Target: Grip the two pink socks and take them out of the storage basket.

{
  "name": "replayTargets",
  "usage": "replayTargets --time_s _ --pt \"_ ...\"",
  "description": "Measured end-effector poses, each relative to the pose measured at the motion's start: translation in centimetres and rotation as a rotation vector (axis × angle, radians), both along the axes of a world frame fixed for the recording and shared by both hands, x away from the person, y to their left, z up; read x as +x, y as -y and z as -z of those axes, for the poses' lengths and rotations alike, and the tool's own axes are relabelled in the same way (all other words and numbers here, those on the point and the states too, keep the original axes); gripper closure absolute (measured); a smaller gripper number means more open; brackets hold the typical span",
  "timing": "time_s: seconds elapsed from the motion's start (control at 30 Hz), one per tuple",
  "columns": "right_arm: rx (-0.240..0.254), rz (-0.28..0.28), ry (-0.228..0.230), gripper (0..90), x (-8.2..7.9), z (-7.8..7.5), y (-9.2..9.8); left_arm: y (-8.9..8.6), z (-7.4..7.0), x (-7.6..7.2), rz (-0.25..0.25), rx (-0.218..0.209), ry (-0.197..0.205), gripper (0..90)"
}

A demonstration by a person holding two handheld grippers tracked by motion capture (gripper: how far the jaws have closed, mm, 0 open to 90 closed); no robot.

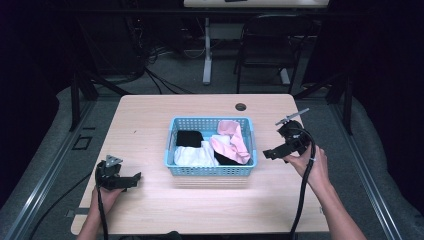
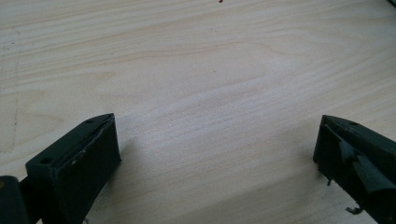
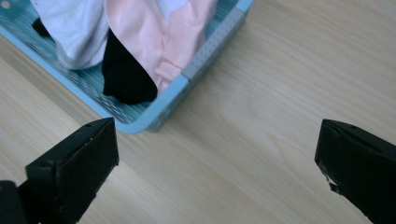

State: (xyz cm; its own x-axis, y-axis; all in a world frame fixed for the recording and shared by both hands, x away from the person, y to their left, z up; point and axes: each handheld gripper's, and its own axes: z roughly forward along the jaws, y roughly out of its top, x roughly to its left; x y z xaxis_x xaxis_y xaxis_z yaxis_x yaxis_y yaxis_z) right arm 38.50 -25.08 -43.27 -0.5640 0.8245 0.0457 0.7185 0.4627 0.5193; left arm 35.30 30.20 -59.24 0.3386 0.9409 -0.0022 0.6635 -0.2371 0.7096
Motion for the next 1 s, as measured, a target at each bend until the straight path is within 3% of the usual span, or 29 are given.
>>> replayTargets --time_s 0.57,1.0 --pt "0.029 -0.071 0.016 0.0 3.1 -2.8 -4.2 0.0 0.0 0.0 -0.001 0.000 0.000 0.4" --pt "0.048 -0.124 -0.010 0.0 5.2 -2.2 -7.0 0.0 0.0 0.0 0.000 0.000 0.000 0.4"
